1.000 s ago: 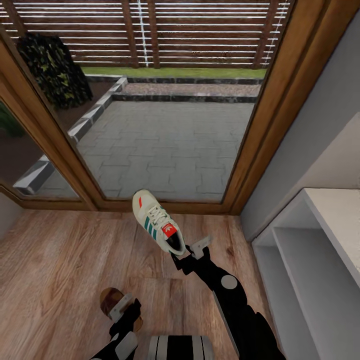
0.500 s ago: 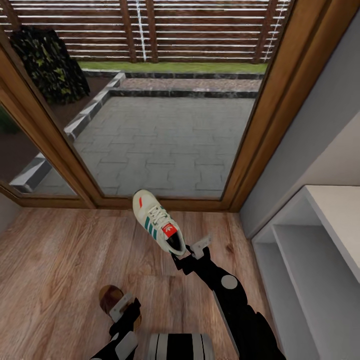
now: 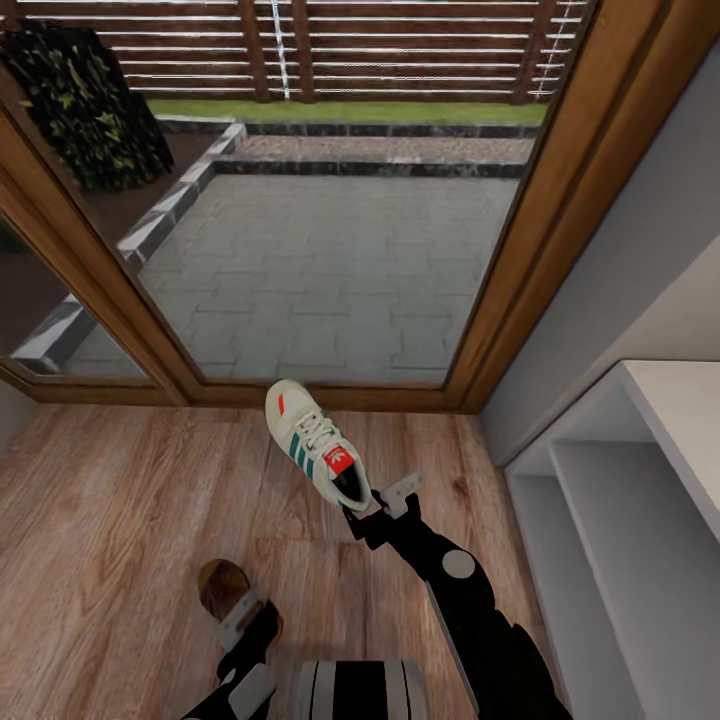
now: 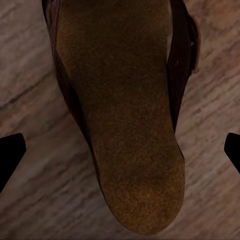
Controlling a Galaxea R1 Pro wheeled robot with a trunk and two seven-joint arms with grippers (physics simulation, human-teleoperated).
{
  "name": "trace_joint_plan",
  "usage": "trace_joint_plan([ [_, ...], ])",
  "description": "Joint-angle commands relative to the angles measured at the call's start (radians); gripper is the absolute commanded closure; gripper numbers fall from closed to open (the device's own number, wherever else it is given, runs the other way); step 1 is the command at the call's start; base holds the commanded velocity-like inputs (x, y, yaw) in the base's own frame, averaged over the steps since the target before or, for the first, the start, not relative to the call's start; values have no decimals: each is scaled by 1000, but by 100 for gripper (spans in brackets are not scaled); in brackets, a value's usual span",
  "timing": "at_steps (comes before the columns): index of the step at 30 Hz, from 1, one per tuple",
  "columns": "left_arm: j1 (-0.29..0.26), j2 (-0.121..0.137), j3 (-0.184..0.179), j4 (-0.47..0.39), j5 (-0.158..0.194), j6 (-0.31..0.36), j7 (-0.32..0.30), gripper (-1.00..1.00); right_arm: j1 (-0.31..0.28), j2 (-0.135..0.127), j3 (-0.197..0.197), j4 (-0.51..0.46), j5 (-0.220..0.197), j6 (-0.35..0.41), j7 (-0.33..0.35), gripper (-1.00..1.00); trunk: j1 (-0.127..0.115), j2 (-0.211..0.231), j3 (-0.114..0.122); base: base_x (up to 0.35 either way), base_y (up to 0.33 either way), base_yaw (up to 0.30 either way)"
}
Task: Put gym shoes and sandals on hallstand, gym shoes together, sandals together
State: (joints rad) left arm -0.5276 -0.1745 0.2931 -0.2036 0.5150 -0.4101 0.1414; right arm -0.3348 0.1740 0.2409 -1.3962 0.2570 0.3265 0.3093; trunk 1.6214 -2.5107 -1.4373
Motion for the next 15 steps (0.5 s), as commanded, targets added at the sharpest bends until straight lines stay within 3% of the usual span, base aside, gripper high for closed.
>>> trace_joint_plan([
  [1, 0, 0, -6, -1, 8, -3, 4, -100, 0, 0, -1, -2, 8, 5, 7, 100, 0, -1, -6, 0, 0, 0],
  [10, 0, 0, -8, -8, 10, -4, 4, -100, 0, 0, 0, -1, 7, 5, 7, 100, 4, -3, -53, 0, 0, 0],
  [15, 0, 0, -8, -9, 10, -4, 4, -100, 0, 0, 0, -1, 8, 5, 7, 100, 4, -3, -59, 0, 0, 0],
])
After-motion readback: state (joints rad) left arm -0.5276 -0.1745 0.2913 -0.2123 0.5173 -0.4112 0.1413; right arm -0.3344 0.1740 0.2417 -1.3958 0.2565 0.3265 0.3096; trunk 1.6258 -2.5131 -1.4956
